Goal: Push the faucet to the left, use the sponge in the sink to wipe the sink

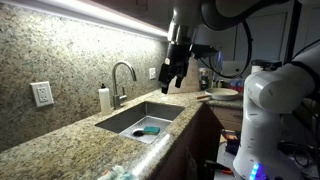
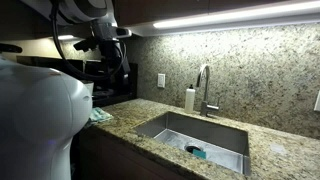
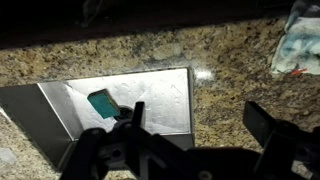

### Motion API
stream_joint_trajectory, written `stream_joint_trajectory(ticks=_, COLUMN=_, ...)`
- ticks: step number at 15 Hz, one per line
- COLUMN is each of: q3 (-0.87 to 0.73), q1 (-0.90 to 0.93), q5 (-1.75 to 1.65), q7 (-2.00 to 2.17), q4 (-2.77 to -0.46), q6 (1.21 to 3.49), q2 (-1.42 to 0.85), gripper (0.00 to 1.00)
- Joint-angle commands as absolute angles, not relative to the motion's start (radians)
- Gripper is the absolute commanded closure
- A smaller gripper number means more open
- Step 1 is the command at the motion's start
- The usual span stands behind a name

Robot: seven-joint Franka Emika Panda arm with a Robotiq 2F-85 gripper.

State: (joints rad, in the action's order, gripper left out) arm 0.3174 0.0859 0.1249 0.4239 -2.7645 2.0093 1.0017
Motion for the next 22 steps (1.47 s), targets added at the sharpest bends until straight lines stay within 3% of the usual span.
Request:
stream_joint_trajectory(ticks=1, q3=0.315, q1=0.088, q5=0.122, q7=0.425, q4=-2.762, q6=2.007, q2=1.001, gripper=0.0)
stream_joint_trajectory(ticks=10, q3=0.33, q1=0.052, q5=0.088, q7=0.436, q4=-2.748, q6=2.035, q2=0.979, gripper=0.0)
stream_joint_trajectory(ticks=22, q3=0.119, q1=-0.224, q5=-0.195, q7=0.27, q4=-2.661, q6=2.518, q2=0.635, gripper=0.0)
